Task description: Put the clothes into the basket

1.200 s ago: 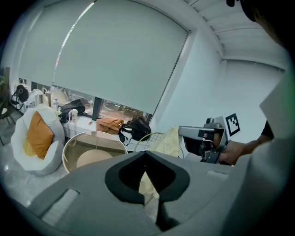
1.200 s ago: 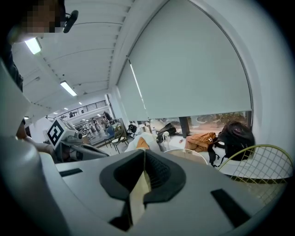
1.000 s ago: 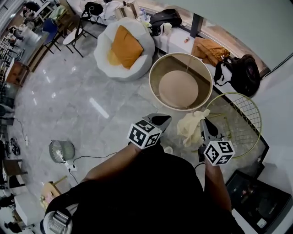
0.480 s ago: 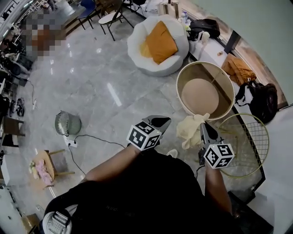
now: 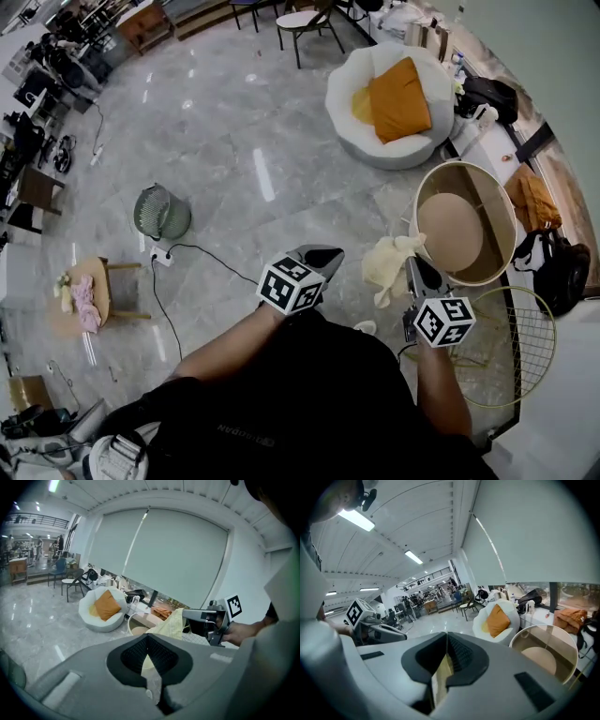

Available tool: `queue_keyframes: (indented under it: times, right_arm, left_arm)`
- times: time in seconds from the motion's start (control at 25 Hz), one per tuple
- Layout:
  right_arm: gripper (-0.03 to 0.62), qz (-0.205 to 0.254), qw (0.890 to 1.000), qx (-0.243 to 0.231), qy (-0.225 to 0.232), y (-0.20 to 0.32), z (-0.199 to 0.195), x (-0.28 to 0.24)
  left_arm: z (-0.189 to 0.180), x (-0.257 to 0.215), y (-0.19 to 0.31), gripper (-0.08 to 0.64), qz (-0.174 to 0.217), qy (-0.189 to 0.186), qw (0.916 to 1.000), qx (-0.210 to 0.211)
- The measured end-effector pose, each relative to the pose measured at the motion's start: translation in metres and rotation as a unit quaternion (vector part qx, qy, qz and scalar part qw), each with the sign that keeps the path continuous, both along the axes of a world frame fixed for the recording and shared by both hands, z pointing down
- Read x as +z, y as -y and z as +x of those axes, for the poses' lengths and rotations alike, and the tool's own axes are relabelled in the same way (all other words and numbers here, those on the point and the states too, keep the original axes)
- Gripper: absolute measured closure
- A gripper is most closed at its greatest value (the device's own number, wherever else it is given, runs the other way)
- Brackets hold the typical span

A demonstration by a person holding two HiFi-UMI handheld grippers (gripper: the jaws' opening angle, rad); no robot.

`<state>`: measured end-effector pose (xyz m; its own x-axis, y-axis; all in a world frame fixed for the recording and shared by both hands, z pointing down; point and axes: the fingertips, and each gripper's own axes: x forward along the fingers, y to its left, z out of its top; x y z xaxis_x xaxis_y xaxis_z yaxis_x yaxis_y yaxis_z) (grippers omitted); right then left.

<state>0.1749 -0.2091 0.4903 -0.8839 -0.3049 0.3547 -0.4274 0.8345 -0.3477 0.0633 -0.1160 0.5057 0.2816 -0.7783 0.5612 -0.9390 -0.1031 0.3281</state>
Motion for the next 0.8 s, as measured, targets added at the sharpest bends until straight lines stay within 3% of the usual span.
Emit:
queue_keyframes:
  times: [0.52, 0.8]
  right_arm:
    - [0.569, 0.011, 0.998, -0.063, -0.013, -0.045, -0.177, -0.009]
    - [0.569, 0.025, 0.994, -0.106, -0.021, -0.067, -0.271, -0.010]
  left_arm:
    - [-0.163, -0.008, -0.032, 0.558, 0.034, -0.020, 0.9977, -0.055]
    - [-0.254, -0.002, -0.069, 0.558, 0.039, -0.018, 0.9935, -0.105]
